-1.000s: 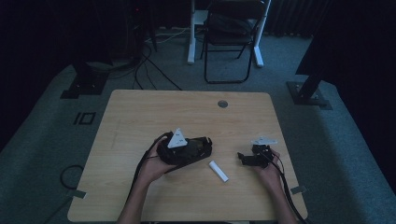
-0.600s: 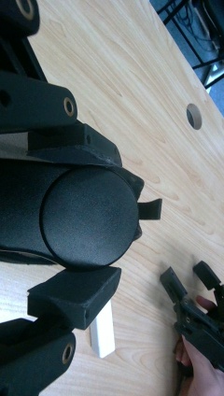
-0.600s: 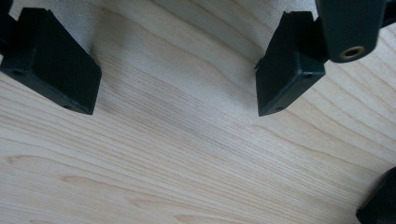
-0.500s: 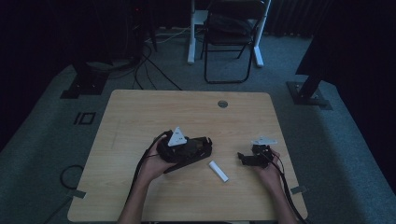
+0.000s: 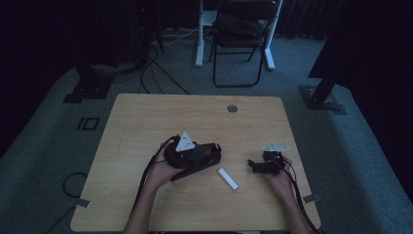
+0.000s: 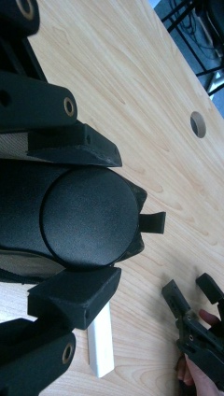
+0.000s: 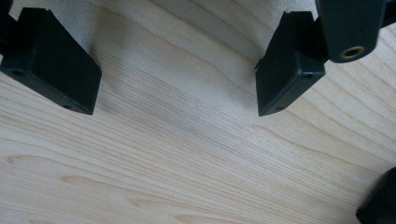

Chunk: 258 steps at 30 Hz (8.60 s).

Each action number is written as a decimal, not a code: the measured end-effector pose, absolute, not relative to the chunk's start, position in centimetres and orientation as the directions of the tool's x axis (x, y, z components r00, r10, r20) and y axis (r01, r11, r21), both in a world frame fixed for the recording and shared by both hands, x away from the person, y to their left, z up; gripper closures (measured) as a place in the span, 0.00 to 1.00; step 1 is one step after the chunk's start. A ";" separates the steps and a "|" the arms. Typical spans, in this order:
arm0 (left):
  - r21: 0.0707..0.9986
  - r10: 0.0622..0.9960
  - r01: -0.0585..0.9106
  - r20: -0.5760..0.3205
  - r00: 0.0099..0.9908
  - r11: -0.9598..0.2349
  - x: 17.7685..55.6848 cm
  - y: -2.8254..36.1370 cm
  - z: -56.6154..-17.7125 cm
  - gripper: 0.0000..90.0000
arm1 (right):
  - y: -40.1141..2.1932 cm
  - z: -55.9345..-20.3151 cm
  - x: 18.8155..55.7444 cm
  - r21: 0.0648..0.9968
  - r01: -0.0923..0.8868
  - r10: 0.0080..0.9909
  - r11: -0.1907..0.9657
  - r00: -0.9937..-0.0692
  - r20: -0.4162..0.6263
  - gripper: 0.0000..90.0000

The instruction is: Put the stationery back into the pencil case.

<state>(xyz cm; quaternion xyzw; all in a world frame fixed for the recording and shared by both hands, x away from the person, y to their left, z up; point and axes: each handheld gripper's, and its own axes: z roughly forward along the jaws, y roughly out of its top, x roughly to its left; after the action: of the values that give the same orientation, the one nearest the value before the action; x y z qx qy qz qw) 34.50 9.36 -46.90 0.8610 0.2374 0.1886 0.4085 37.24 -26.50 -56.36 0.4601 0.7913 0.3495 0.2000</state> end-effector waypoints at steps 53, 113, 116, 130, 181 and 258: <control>0.740 0.555 0.286 0.140 0.820 -0.609 36.0 8.1 -49.2 0.46 | -26.5 -56.4 37.2 0.737 0.588 0.867 0.334 -0.498 0.004 0.16; 0.796 0.531 0.246 0.109 0.840 -0.553 34.6 7.7 -46.9 0.45 | -26.5 -56.4 37.3 0.737 0.587 0.866 0.334 -0.500 0.005 0.16; 0.797 0.522 0.238 0.112 0.846 -0.556 34.4 7.2 -46.8 0.45 | -26.5 -56.4 37.3 0.737 0.587 0.866 0.335 -0.500 0.004 0.16; 0.800 0.487 0.215 0.108 0.867 -0.560 33.8 5.5 -46.6 0.47 | -26.5 -56.4 37.3 0.737 0.587 0.866 0.335 -0.500 0.005 0.16; 0.664 0.238 0.121 0.089 0.967 -0.738 32.1 -2.4 -52.8 0.53 | -26.5 -56.4 37.3 0.737 0.586 0.866 0.336 -0.501 0.004 0.16; 0.648 0.316 0.235 0.010 0.949 -0.725 33.0 -3.4 -54.1 0.79 | -26.5 -56.4 37.3 0.737 0.586 0.864 0.338 -0.503 0.003 0.16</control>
<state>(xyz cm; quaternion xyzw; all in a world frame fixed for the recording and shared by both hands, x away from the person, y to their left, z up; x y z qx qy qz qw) 33.00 -3.43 -54.09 0.9267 0.1485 0.0598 0.3400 37.27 -26.53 -56.36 0.4568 0.7934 0.3496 0.1991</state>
